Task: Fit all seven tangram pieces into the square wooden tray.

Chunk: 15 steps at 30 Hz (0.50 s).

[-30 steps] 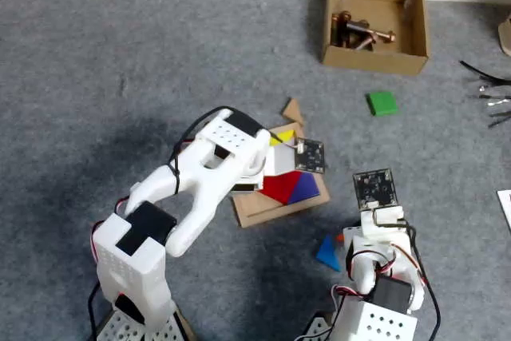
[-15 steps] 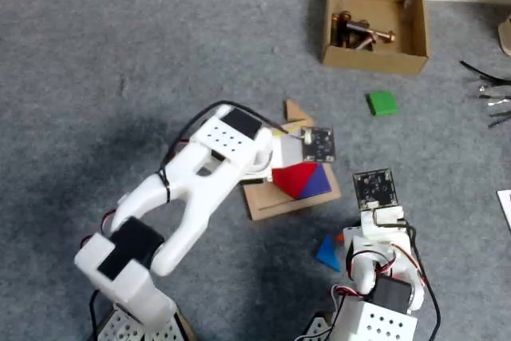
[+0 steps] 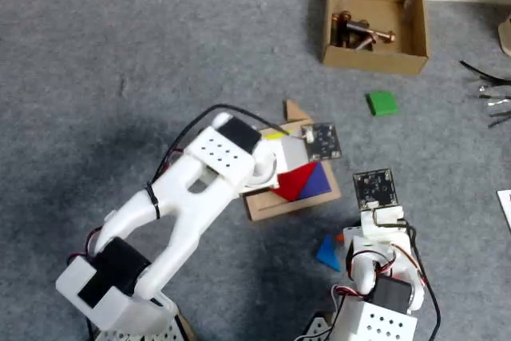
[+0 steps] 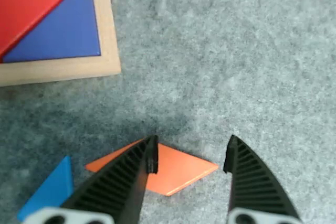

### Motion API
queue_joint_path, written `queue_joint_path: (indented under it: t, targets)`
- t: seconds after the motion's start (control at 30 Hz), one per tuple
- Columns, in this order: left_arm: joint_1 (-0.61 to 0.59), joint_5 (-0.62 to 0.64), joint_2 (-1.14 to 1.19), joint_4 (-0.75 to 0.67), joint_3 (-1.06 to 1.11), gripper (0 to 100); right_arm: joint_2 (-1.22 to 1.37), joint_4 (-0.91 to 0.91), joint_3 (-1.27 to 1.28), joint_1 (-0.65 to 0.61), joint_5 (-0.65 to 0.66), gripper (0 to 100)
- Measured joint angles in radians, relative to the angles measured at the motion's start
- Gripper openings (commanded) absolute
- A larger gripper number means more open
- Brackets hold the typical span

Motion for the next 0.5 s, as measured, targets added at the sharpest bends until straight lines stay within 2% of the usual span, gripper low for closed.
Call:
queue_joint_path:
  t: [0.17,0.27,0.37,0.5]
  targets:
    - [-0.002,0.0,0.0,-0.273,0.167,1,0.0,0.0,0.0,0.0,0.0,20.3]
    - [-0.002,0.0,0.0,-0.413,0.245,6,0.0,0.0,0.0,0.0,0.0,20.3]
    - [-0.002,-0.014,0.0,-0.46,0.258,14,0.0,0.0,0.0,0.0,0.0,20.3]
    - [0.0,-0.051,0.0,-0.479,0.258,15,0.0,0.0,0.0,0.0,0.0,20.3]
